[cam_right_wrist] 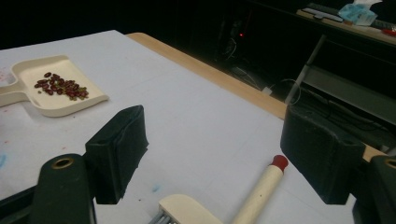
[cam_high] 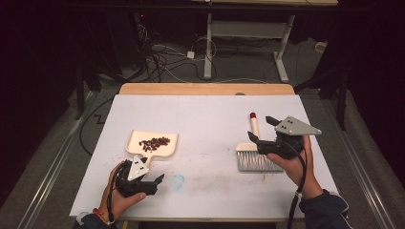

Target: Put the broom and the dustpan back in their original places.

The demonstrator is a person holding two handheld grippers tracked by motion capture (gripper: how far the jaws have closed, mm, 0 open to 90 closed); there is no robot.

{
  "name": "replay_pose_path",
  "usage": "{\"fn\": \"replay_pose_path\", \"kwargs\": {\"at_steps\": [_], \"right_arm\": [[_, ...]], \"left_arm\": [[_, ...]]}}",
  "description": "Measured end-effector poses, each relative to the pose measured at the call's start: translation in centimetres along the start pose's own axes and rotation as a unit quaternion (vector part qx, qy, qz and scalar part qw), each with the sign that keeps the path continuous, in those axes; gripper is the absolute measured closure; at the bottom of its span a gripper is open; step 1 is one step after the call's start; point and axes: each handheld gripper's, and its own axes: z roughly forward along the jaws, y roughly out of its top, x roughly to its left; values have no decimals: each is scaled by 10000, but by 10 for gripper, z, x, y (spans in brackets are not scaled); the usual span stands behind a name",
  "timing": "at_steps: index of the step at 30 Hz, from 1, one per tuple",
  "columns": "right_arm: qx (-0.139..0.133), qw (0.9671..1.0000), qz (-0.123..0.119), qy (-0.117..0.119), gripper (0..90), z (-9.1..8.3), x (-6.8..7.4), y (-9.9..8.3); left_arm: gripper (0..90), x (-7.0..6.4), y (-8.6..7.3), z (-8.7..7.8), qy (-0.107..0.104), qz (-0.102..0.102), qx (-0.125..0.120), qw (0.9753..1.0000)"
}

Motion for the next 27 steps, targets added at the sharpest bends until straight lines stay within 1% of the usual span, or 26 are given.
{"fn": "replay_pose_path", "kwargs": {"at_steps": [4, 7, 15, 23, 27], "right_arm": [[-24, 10000, -24, -11, 233, -4, 2, -1], [-7, 10000, -32, 4, 234, -6, 4, -3], [-5, 9999, -101, -46, 237, -12, 8, -9], [53, 9997, -220, 4, 236, -18, 11, -19], [68, 9997, -213, -7, 237, -20, 10, -26]], "left_arm": [[179, 0, 0, 0, -20, -40, -20, 10000], [179, 0, 0, 0, -28, -36, -7, 10000], [179, 0, 0, 0, -43, -12, -10, 10000], [179, -1, 0, 0, -52, 26, -11, 10000], [179, -1, 0, 0, -51, 54, 7, 10000]]}}
